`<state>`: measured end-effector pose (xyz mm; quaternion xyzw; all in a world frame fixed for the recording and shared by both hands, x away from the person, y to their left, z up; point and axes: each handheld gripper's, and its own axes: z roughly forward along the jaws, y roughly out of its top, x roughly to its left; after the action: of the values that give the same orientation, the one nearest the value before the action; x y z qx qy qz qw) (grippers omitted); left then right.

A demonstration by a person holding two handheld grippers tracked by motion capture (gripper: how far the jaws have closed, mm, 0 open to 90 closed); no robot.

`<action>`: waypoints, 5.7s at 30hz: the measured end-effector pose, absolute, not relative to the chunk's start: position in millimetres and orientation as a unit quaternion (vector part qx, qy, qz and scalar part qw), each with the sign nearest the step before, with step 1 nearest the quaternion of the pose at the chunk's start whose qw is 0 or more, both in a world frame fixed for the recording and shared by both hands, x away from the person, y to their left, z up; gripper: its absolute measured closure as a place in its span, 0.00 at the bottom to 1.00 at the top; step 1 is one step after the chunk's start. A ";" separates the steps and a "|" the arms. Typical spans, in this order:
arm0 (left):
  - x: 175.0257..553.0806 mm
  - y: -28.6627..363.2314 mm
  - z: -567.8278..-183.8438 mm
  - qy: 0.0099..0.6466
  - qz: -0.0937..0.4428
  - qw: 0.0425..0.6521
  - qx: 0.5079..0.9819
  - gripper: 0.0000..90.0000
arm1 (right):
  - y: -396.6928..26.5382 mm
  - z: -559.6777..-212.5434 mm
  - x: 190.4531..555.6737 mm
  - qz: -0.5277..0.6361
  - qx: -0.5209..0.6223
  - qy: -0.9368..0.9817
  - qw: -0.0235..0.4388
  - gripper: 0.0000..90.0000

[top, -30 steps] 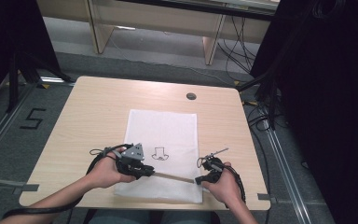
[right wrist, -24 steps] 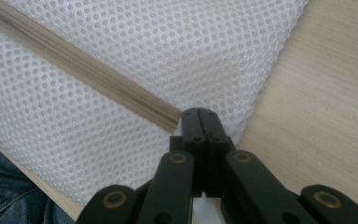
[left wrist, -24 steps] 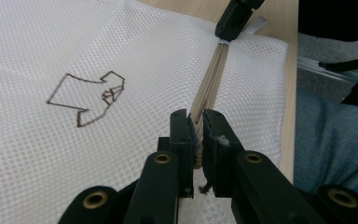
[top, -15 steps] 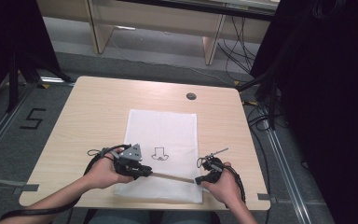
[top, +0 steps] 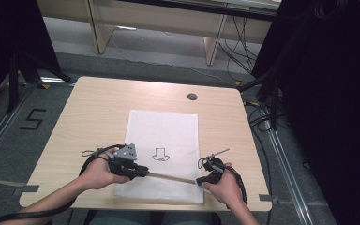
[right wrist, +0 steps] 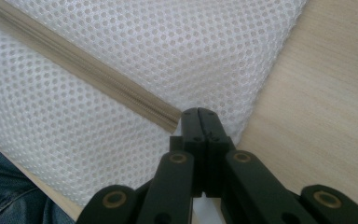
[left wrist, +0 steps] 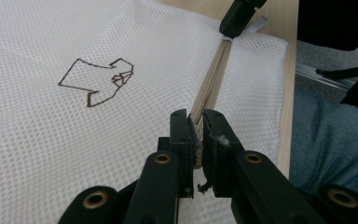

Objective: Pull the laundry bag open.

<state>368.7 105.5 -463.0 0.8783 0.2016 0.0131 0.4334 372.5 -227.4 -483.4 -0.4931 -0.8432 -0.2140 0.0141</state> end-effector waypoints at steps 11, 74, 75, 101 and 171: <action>367.5 117.0 -461.6 0.204 0.021 0.431 0.879 0.92 | -227.7 -483.8 373.2 -0.215 -0.486 -0.847 0.013 1.00; 364.7 153.3 -464.5 0.229 0.020 0.431 0.873 0.92 | -228.1 -484.0 373.1 -0.217 -0.486 -0.846 0.013 1.00; 365.5 155.5 -464.0 0.222 0.033 0.420 0.879 0.92 | -228.2 -484.0 373.1 -0.217 -0.486 -0.846 0.013 1.00; 363.4 179.4 -464.7 0.250 0.028 0.428 0.868 0.92 | -228.0 -483.9 373.6 -0.216 -0.489 -0.845 0.014 1.00; 354.4 204.0 -495.5 0.306 0.019 0.425 0.852 0.91 | -229.3 -484.4 373.4 -0.222 -0.488 -0.844 0.015 1.00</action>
<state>354.4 204.0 -495.5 0.8516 0.3056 0.0192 0.4254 373.4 -229.3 -484.4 -0.4877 -0.8443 -0.2215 0.0146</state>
